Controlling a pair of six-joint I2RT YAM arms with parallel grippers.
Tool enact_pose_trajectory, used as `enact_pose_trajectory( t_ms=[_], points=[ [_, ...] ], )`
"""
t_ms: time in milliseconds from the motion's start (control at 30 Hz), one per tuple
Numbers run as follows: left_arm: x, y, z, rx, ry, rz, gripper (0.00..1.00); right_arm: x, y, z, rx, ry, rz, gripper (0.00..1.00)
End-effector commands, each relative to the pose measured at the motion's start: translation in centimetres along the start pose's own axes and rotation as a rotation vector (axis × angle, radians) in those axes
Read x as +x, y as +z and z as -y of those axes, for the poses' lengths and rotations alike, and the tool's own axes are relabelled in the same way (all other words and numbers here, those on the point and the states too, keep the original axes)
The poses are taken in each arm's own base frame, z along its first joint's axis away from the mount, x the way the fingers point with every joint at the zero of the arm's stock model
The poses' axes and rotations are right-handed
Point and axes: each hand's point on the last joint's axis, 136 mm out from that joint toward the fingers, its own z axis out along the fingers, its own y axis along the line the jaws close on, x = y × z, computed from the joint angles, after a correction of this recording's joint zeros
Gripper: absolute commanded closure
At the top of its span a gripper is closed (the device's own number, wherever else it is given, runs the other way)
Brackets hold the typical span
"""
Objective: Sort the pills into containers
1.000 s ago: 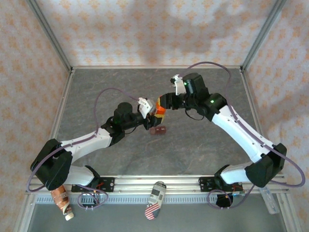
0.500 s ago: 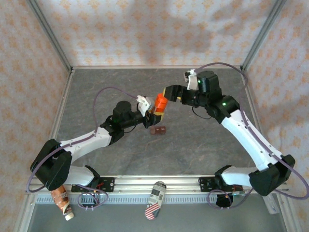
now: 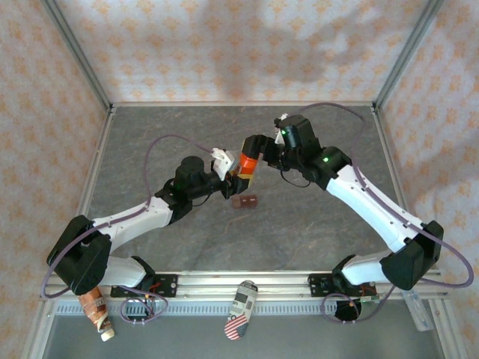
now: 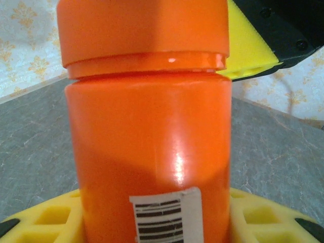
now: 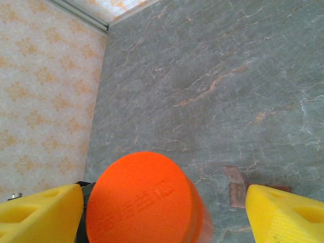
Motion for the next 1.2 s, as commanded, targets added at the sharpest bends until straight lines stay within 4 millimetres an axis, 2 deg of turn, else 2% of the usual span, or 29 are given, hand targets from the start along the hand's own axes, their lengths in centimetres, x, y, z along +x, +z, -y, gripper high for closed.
enact_pose_trajectory(
  t_ms=[0, 167, 300, 467, 533, 633, 700, 767, 833, 933, 1000, 1067, 1167],
  points=[
    [-2.0, -0.7, -0.2, -0.021, 0.034, 0.055, 1.0, -1.1, -0.6, -1.2, -0.007, -0.02, 0.037, 0.18],
    [-1.9, -0.5, -0.3, -0.018, 0.028, 0.053, 1.0, -0.7, 0.1, -1.5, -0.014, -0.028, 0.014, 0.23],
    [-2.1, -0.4, -0.3, -0.017, 0.027, 0.055, 1.0, -0.5, 0.5, -1.6, -0.016, -0.035, 0.001, 0.31],
    [-2.2, -0.3, -0.3, -0.014, 0.021, 0.058, 1.0, -0.3, 0.4, -1.6, -0.014, -0.071, -0.007, 0.54],
    [-2.2, -0.3, -0.2, -0.011, 0.02, 0.06, 1.0, -0.1, 0.3, -1.6, -0.02, -0.13, -0.015, 0.59],
    [-2.4, -0.4, 0.0, 0.001, 0.024, 0.054, 1.0, 0.3, 0.1, -1.0, -0.013, -0.326, -0.038, 0.61],
    [-2.5, -0.5, 0.5, 0.028, 0.023, 0.048, 1.0, 0.9, 0.4, 0.0, -0.058, -0.448, -0.073, 0.6],
    [-2.6, -0.6, 1.0, 0.056, 0.014, 0.046, 1.0, 1.5, 0.4, 0.6, -0.164, -0.486, -0.101, 0.58],
    [-2.7, -0.7, 1.2, 0.078, -0.002, 0.046, 1.0, 1.1, 0.3, 1.5, -0.23, -0.448, -0.107, 0.57],
    [-2.8, -0.7, 1.5, 0.095, -0.016, 0.045, 1.0, 0.7, 0.3, 1.7, -0.27, -0.394, -0.117, 0.47],
    [-2.7, -0.6, 1.4, 0.09, -0.017, 0.04, 1.0, 0.2, -0.2, 1.0, -0.284, -0.355, -0.097, 0.3],
    [-2.6, -0.6, 1.1, 0.08, -0.016, 0.037, 1.0, -0.7, -1.1, 0.5, -0.279, -0.3, -0.05, 0.21],
    [-2.5, -0.5, 1.0, 0.07, -0.011, 0.029, 1.0, -2.0, -2.6, 0.5, -0.229, -0.177, 0.018, 0.17]
  ],
)
